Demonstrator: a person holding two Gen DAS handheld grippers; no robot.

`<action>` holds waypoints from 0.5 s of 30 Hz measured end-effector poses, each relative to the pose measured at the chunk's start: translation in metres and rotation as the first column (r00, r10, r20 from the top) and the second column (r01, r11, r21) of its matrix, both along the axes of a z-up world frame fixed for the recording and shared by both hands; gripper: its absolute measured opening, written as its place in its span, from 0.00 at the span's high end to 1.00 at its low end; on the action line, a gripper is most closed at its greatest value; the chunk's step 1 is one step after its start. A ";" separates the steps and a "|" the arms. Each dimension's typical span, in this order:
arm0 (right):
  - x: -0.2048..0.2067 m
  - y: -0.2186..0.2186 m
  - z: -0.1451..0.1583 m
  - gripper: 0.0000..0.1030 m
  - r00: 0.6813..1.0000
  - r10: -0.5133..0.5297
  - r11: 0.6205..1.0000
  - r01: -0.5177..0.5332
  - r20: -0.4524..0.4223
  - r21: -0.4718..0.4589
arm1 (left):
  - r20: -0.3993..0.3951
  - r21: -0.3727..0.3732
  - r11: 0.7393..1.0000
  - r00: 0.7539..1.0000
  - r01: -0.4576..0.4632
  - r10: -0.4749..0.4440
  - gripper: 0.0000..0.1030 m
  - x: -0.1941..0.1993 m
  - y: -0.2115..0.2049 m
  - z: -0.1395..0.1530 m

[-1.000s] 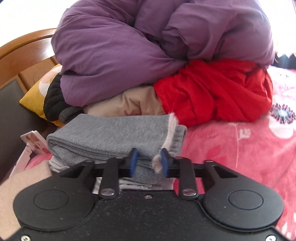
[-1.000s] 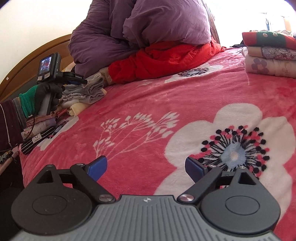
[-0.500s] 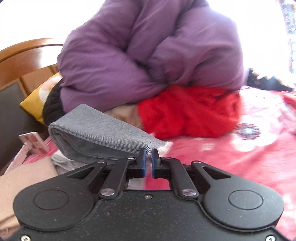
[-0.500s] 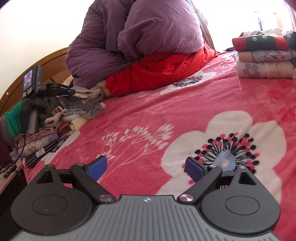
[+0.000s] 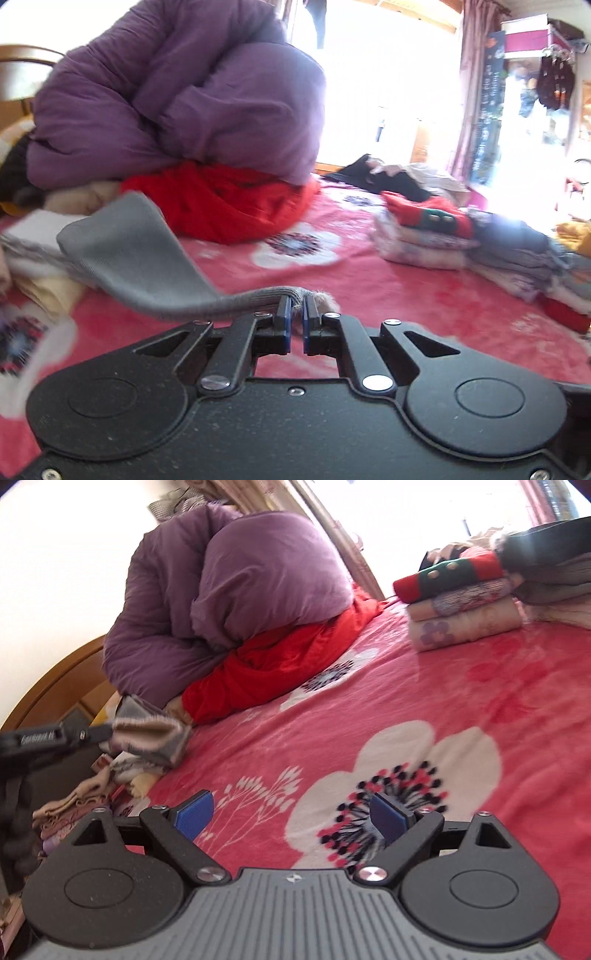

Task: Fold clothes
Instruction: 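Lay the grey garment flat on the bedspread and open the left tool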

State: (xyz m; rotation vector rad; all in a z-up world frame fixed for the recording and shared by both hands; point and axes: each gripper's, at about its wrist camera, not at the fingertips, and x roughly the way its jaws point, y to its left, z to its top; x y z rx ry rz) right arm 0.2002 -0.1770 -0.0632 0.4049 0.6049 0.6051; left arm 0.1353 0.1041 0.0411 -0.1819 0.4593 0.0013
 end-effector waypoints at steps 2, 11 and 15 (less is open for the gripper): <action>-0.006 -0.015 0.004 0.12 0.999 -0.037 0.999 0.037 -0.002 0.015 | 0.012 -0.046 0.998 0.999 0.043 -0.043 0.97 -0.007 -0.019 0.001; -0.035 -0.082 0.013 0.11 0.983 -0.182 0.980 0.185 -0.036 0.080 | 0.042 -0.088 0.973 0.976 0.215 -0.212 0.98 -0.020 -0.105 0.009; -0.052 -0.115 0.006 0.11 0.966 -0.241 0.957 0.253 -0.097 0.139 | 0.048 -0.093 0.944 0.948 0.316 -0.313 0.98 -0.024 -0.145 0.008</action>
